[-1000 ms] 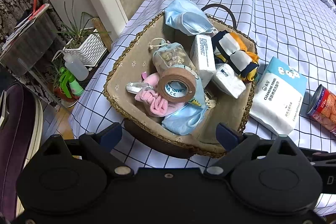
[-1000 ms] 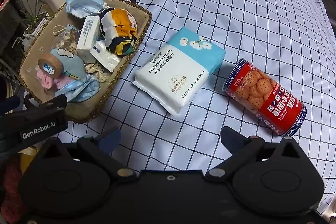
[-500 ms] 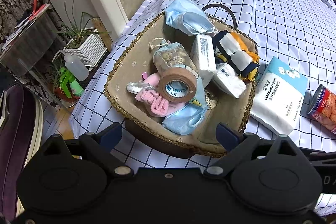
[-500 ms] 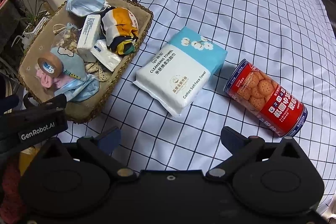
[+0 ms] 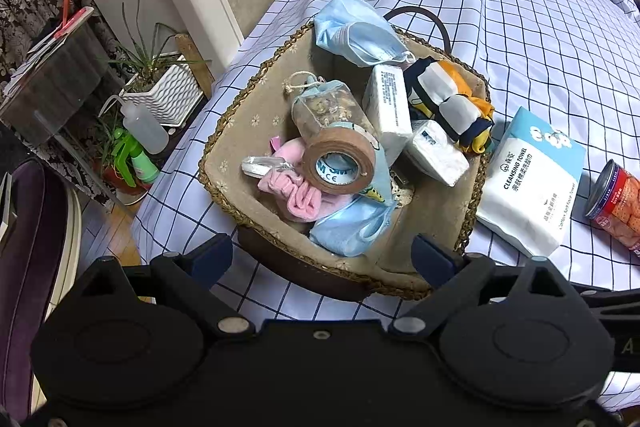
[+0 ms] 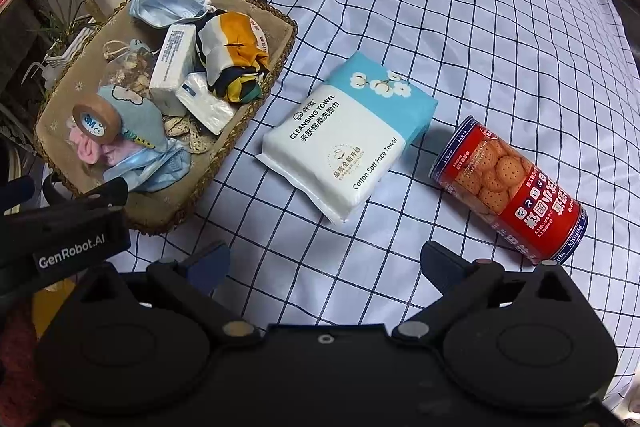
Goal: Organize soft objects
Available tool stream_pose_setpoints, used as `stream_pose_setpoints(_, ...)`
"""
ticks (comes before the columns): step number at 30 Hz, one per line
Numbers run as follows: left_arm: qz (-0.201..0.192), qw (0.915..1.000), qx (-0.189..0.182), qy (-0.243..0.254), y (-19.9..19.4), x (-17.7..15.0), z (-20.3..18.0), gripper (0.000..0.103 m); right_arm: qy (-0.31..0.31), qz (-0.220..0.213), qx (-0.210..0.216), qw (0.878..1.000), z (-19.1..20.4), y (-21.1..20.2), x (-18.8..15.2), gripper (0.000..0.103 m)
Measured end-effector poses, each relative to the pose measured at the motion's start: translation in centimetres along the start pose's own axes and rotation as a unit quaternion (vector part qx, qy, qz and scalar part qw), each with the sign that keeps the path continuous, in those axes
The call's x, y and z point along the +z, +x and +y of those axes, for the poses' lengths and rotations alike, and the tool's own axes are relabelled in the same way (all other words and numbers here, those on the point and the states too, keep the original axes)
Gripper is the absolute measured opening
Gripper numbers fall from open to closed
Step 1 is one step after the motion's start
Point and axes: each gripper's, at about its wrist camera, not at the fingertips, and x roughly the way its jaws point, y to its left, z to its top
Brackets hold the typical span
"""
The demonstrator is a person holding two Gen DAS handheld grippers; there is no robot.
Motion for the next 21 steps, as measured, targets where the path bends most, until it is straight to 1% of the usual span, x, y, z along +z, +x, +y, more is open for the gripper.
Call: stream_pose_setpoints(21,0.000,1.0000,0.002,0.001,0.08,-0.12,-0.05,0.094,-0.009,0.002,-0.002,1.000,0.11,0.25,0.02,0.102)
